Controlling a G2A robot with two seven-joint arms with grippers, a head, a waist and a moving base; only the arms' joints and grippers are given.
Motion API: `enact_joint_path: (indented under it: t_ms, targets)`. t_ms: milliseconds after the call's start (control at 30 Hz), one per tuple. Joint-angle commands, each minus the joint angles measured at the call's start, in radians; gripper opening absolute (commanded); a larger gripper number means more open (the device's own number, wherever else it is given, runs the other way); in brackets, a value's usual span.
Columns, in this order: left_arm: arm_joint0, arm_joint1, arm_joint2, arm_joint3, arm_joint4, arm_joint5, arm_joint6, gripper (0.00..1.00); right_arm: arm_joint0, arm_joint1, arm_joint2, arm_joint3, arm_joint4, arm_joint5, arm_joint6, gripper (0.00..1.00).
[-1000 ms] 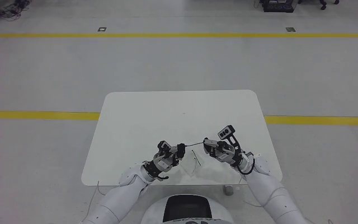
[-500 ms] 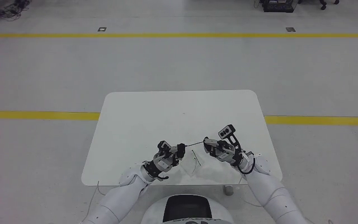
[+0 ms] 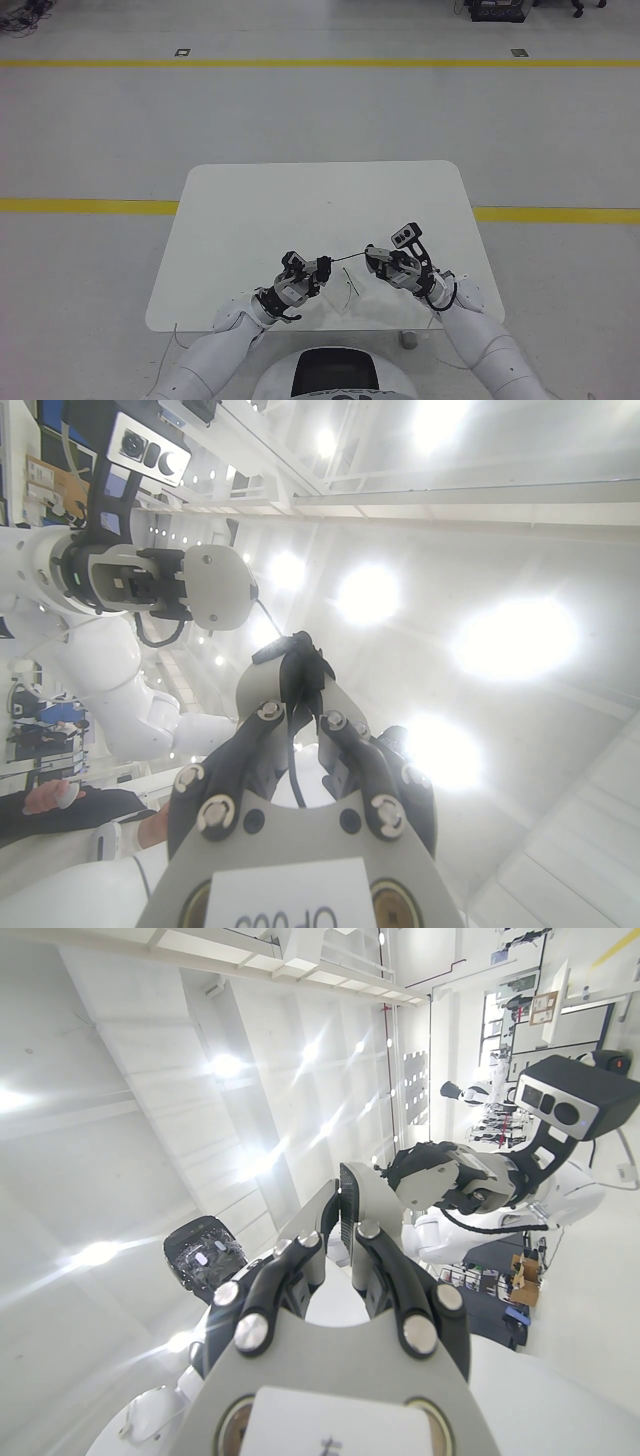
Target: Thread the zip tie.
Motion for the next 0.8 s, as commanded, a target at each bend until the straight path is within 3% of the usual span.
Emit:
enact_joint_path:
  t_ms: [0,767]
  targets:
    - [0.000,0.000,0.000,0.000,0.000,0.000,0.000,0.00,0.000,0.000,0.001,0.001,0.000,-0.001,0.001,0.00]
    - [0.000,0.000,0.000,0.000,0.000,0.000,0.000,0.00,0.000,0.000,0.011,0.013,0.007,-0.001,0.007,0.00]
